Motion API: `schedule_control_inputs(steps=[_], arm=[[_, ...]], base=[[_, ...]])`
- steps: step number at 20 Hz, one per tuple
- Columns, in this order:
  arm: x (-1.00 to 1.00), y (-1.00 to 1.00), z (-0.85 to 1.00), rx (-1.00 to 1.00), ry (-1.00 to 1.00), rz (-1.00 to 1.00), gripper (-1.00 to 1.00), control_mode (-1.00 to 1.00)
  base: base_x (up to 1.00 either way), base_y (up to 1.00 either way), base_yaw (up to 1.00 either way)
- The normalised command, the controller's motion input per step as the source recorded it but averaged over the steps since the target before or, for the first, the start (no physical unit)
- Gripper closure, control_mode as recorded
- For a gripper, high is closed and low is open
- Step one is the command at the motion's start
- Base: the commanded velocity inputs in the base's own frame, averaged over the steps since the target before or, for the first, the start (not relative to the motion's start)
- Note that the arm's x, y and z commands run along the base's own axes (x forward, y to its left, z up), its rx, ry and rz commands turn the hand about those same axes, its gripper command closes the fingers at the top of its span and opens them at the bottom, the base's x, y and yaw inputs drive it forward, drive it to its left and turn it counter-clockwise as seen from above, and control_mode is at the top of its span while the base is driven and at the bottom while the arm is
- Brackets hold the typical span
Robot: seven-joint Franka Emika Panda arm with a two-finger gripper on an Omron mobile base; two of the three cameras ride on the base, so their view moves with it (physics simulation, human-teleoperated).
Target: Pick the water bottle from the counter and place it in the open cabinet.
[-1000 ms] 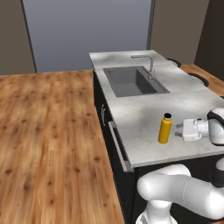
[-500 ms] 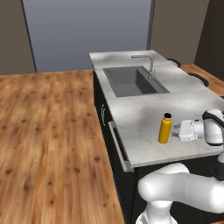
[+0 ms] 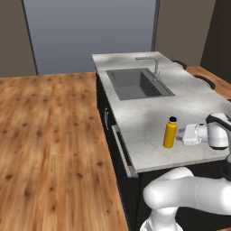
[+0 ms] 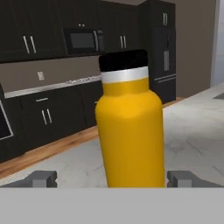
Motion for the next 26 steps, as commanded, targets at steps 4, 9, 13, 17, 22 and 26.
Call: schedule_control_inputs(steps=[4, 9, 13, 17, 22, 26], arm=[[0.17, -0.21, -0.09, 0.00, 0.00, -0.02, -1.00, -1.00], [0.13, -0.29, -0.10, 0.00, 0.00, 0.00, -1.00, -1.00], [0.02, -0.16, -0.10, 0.00, 0.00, 0.00, -1.00, -1.00], [0.00, 0.00, -0.06, 0.00, 0.00, 0.02, -1.00, -1.00], [0.00, 0.01, -0.01, 0.01, -0.01, 0.04, -1.00, -1.00], [0.00, 0.06, -0.01, 0.03, -0.02, 0.05, -1.00, -1.00]], base=[[0.00, 0.00, 0.00], [0.00, 0.00, 0.00], [0.00, 0.00, 0.00], [0.00, 0.00, 0.00], [0.00, 0.00, 0.00], [0.00, 0.00, 0.00]])
